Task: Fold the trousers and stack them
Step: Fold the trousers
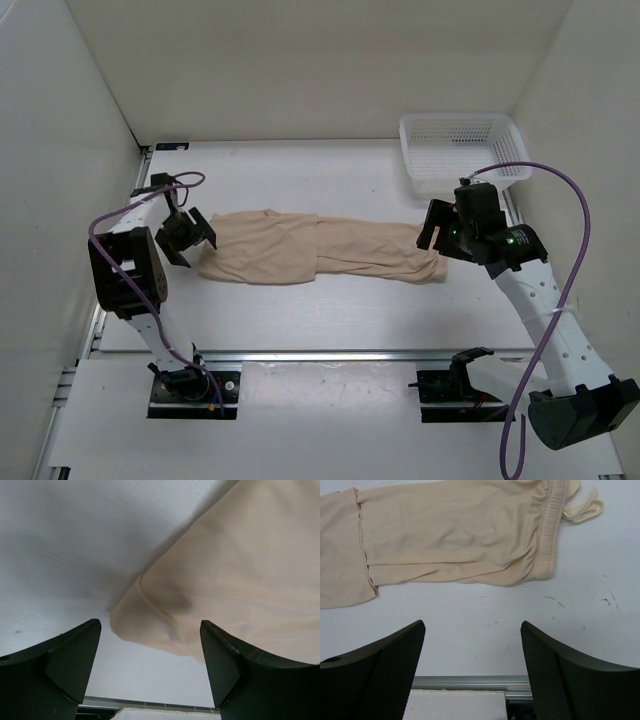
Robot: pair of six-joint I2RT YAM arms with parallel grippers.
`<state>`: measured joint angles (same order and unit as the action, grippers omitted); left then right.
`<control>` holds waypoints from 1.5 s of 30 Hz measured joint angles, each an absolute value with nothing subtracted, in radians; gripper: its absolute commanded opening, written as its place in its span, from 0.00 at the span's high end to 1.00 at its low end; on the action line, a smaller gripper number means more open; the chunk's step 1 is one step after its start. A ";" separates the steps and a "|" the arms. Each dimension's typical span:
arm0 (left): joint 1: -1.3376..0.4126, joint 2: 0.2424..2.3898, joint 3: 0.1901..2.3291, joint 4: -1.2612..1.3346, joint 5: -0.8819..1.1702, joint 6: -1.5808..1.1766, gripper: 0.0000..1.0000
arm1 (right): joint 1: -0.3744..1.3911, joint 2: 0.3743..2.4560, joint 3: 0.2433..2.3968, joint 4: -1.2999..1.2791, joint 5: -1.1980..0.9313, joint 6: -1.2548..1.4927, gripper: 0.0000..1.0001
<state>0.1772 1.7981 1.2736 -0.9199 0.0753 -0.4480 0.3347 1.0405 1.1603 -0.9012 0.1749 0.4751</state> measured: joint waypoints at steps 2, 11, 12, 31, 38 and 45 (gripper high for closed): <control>0.170 1.817 1.279 -0.905 0.091 -0.445 0.14 | 0.335 1.040 1.160 -0.903 0.175 0.475 0.18; 0.154 1.977 1.374 -0.868 0.123 -0.442 0.29 | 0.335 1.040 1.160 -0.908 0.175 0.475 0.18; 0.154 1.977 1.374 -0.870 0.124 -0.442 0.37 | 0.335 1.040 1.160 -0.910 0.175 0.475 0.18; 0.084 1.864 1.673 -1.029 -0.068 -0.475 0.89 | 0.335 1.040 1.160 -0.912 0.175 0.483 0.18; -0.142 1.796 1.893 -1.113 -0.114 -0.507 0.89 | 0.335 1.048 1.160 -0.912 0.179 0.478 0.18; -0.598 1.964 2.229 -1.170 -0.137 -0.629 0.81 | 0.324 1.048 1.160 -0.918 0.198 0.463 0.18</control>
<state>-0.5983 1.9644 2.2288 -1.1698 -0.1371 -0.6292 0.3244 1.0481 1.1603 -0.9176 0.1982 0.4633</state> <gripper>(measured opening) 0.167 0.819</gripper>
